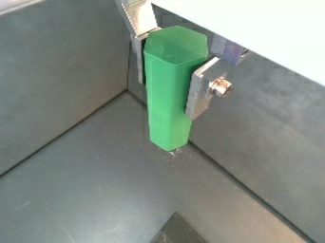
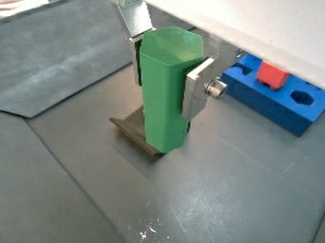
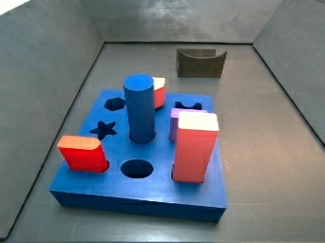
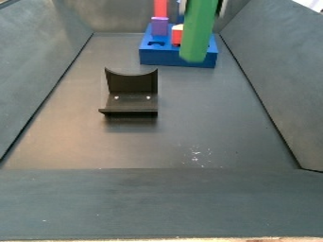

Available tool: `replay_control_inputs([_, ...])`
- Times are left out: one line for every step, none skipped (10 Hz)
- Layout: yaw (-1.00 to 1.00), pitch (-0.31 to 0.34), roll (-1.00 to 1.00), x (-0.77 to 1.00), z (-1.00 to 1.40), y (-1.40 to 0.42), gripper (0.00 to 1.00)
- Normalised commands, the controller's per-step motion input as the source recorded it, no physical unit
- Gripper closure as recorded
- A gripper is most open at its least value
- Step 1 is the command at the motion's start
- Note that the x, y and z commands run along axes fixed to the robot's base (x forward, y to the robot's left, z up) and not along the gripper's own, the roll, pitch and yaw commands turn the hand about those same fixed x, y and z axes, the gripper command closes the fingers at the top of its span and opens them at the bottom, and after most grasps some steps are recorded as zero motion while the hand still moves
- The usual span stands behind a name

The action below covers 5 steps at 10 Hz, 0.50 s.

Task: Pick up the hexagon object. Move up. Move to above the board. Insert the hexagon object.
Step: Move to above the board.

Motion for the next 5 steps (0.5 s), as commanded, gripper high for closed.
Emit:
replay_control_inputs([0.02, 0.111, 0.05, 0.01, 0.82, 0.01, 1.0])
replay_control_inputs([0.02, 0.105, 0.05, 0.01, 0.61, 0.0, 1.0])
replay_control_inputs([0.02, 0.105, 0.05, 0.01, 0.45, 0.0, 1.0])
replay_control_inputs([0.03, 0.107, 0.06, 0.01, 0.24, 0.0, 1.0])
replay_control_inputs([-0.1, 0.525, 0.18, 0.04, 0.07, -1.0, 1.0])
